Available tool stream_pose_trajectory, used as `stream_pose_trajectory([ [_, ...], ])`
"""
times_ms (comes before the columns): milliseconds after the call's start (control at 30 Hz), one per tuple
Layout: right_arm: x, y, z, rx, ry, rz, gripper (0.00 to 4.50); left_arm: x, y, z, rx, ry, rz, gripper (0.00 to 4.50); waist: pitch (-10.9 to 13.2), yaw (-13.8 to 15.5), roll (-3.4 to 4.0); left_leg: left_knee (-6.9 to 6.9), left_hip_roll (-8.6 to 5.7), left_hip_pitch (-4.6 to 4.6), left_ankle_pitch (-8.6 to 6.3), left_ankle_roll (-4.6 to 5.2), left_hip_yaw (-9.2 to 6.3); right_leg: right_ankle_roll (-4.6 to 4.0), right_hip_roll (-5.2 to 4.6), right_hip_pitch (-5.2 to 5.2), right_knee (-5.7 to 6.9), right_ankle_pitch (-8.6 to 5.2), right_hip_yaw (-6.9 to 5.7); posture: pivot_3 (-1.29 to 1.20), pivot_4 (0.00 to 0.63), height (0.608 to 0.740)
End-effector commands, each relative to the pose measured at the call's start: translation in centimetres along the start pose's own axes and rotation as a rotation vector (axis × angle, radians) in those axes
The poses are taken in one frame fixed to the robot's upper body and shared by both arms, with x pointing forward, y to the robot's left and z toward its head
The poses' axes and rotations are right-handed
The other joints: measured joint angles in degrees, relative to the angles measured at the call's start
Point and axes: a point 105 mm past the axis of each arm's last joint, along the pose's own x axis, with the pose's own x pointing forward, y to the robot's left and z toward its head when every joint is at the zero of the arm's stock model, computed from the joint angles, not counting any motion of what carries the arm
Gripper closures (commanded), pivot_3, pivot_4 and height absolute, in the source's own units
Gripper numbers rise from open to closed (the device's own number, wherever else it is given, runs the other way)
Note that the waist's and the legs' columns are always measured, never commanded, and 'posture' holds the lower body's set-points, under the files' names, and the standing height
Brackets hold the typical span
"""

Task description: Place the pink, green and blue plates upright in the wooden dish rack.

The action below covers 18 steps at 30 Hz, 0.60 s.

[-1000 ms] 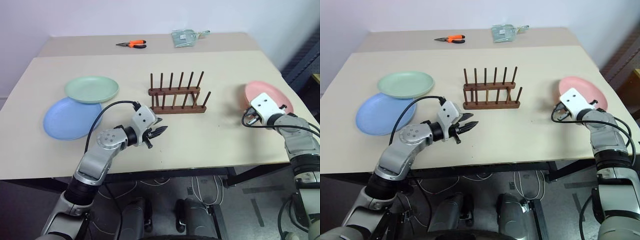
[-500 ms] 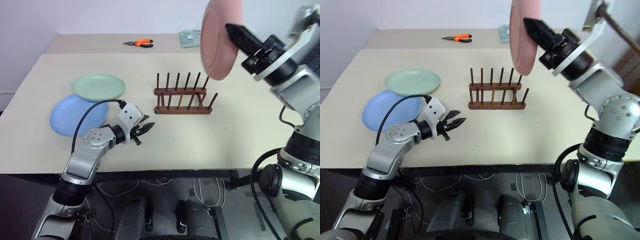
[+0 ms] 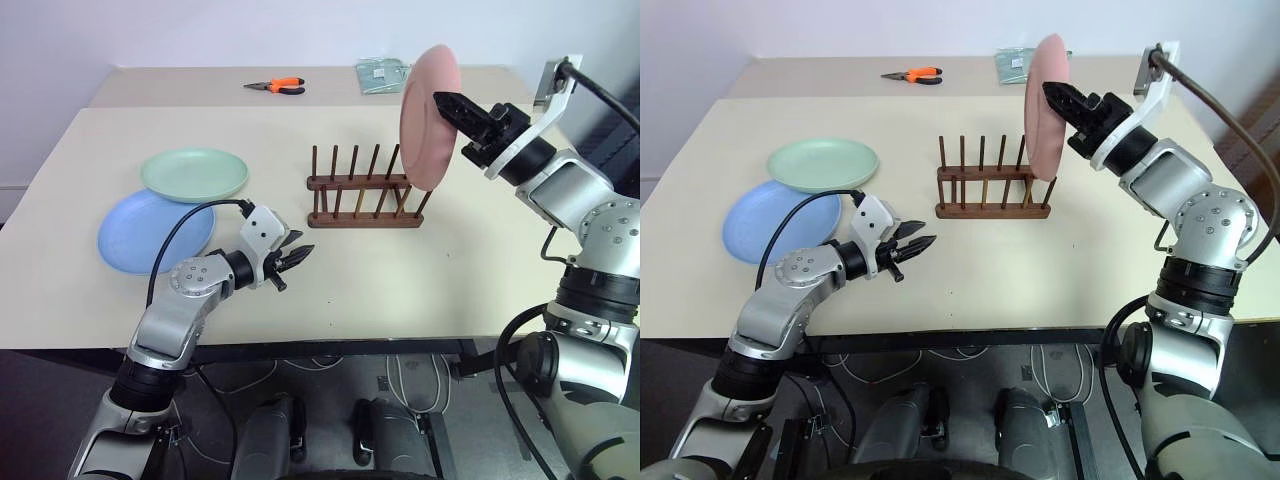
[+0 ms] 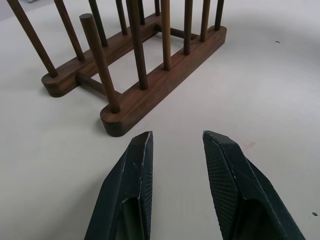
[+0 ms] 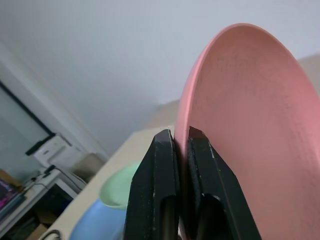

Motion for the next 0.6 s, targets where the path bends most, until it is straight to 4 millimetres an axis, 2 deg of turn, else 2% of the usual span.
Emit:
stream_pose_trajectory([
  [33, -0.1, 0.4, 0.9, -0.023, -0.027, 0.031, 4.49, -0.2, -0.1, 1.3, 0.026, -0.048, -0.002, 2.93, 0.0, 0.01, 0.0, 0.0, 0.0, 0.0, 0.0, 0.0, 0.0, 0.0, 0.0, 0.0, 0.0, 0.0, 0.0, 0.0, 0.15, 0.74],
  [67, -0.1, 0.4, 0.9, -0.019, -0.024, 0.036, 4.49, -0.2, -0.2, 1.3, 0.025, -0.046, -0.001, 2.93, 0.0, 0.02, 0.0, 0.0, 0.01, 0.0, 0.0, 0.0, 0.0, 0.0, 0.0, 0.0, 0.0, 0.0, 0.0, 0.0, 0.15, 0.74],
  [167, 0.1, -0.3, 1.0, -0.043, -0.032, -0.006, 3.45, -0.4, -0.2, 1.2, 0.005, -0.048, -0.005, 2.93, 0.0, 0.01, 0.0, 0.0, 0.01, 0.0, 0.0, 0.0, 0.0, 0.0, -0.01, 0.0, 0.0, 0.0, 0.0, 0.0, 0.15, 0.74],
  [267, 0.4, -0.8, 2.0, -0.166, -0.085, -0.078, 2.02, -0.6, 0.3, 1.5, -0.057, -0.07, 0.012, 2.09, 0.0, -0.02, 0.0, 0.0, 0.01, 0.0, 0.0, 0.0, 0.0, 0.0, -0.03, -0.01, 0.0, 0.0, 0.01, 0.0, 0.15, 0.74],
  [300, 0.5, -1.0, 2.5, -0.246, -0.111, -0.109, 1.53, -0.7, 0.6, 1.8, -0.073, -0.084, 0.027, 1.59, 0.0, -0.04, 0.0, 0.0, 0.01, 0.0, 0.0, 0.0, 0.0, 0.0, -0.03, -0.02, 0.0, 0.0, 0.02, 0.0, 0.15, 0.74],
  [400, 0.3, -1.3, 4.3, -0.451, -0.19, -0.189, 1.51, -1.3, 2.5, 3.3, -0.149, -0.169, 0.135, 0.05, 0.0, 0.0, 0.0, 0.0, 0.01, -0.01, 0.0, -0.01, 0.0, 0.01, -0.01, -0.04, 0.0, -0.01, 0.03, 0.0, 0.15, 0.74],
  [500, -0.5, -1.3, 7.1, -0.664, -0.297, -0.286, 1.51, -2.8, 6.5, 5.1, -0.279, -0.302, 0.345, 0.01, 0.01, 0.13, -0.02, 0.02, 0.01, -0.02, 0.01, -0.01, 0.0, 0.05, -0.01, -0.03, 0.0, 0.0, 0.03, 0.0, 0.15, 0.74],
  [533, -0.7, -0.9, 7.9, -0.715, -0.324, -0.295, 1.51, -3.8, 8.5, 5.6, -0.314, -0.348, 0.469, 0.01, 0.02, 0.1, -0.02, 0.03, 0.01, -0.03, 0.01, -0.02, 0.0, 0.06, -0.01, -0.03, 0.0, 0.01, 0.03, 0.0, 0.15, 0.74],
  [567, -0.9, 0.0, 8.5, -0.761, -0.335, -0.259, 1.51, -5.7, 11.4, 6.0, -0.363, -0.399, 0.657, 0.01, 0.02, 0.08, -0.03, 0.03, 0.01, -0.03, 0.01, -0.02, -0.01, 0.07, -0.01, -0.03, -0.01, 0.01, 0.03, 0.0, 0.15, 0.74],
  [600, -1.0, 0.7, 8.8, -0.789, -0.339, -0.229, 1.51, -7.0, 13.1, 6.2, -0.403, -0.429, 0.783, 0.01, 0.03, 0.09, -0.04, 0.03, 0.01, -0.03, 0.01, -0.02, -0.01, 0.08, -0.01, -0.03, -0.01, 0.01, 0.03, 0.0, 0.15, 0.74],
])
